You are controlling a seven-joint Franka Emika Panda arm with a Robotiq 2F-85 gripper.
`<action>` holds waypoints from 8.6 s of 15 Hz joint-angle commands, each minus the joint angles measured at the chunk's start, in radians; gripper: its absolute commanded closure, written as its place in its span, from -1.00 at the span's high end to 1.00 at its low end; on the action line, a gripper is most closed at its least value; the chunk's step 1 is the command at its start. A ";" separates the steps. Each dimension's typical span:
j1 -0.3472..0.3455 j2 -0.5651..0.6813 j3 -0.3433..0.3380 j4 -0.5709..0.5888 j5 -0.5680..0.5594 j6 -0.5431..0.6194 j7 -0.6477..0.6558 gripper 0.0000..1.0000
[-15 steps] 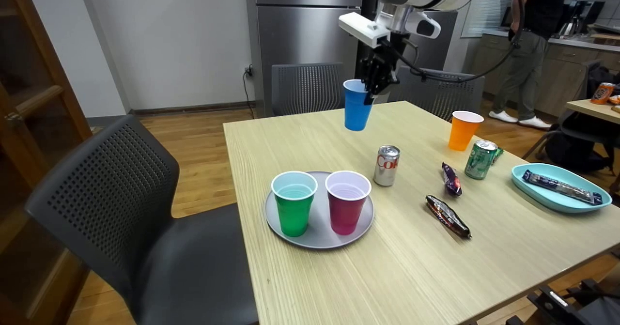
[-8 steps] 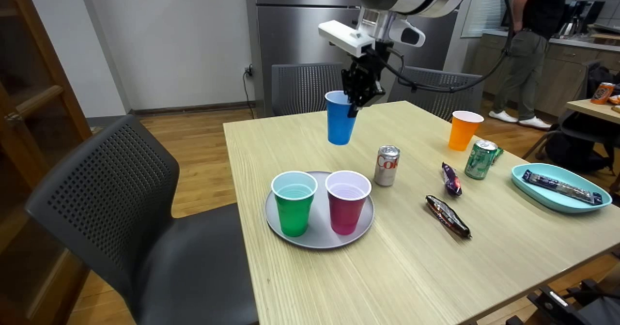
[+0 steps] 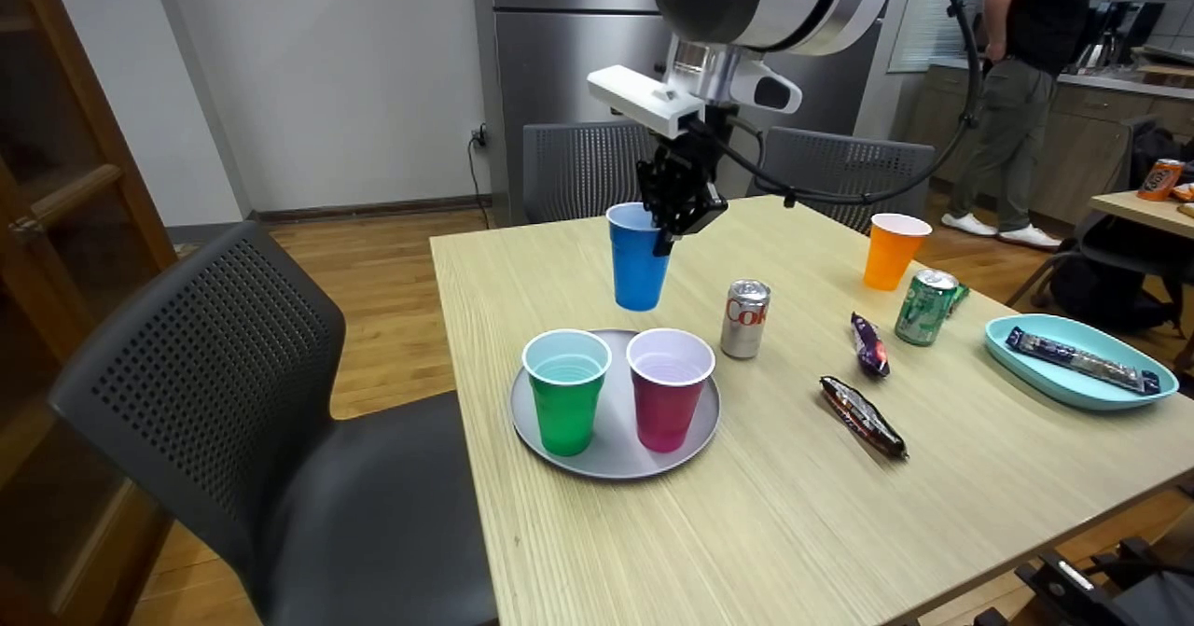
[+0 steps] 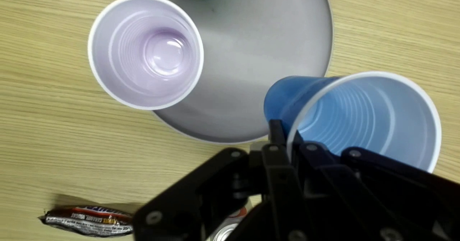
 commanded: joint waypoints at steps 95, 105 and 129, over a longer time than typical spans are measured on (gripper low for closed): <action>-0.215 -0.296 -0.047 -0.324 0.030 -0.081 -0.505 1.00; -0.209 -0.253 -0.153 -0.410 -0.297 -0.066 -0.831 1.00; -0.057 0.056 -0.210 -0.322 -0.520 -0.012 -0.845 1.00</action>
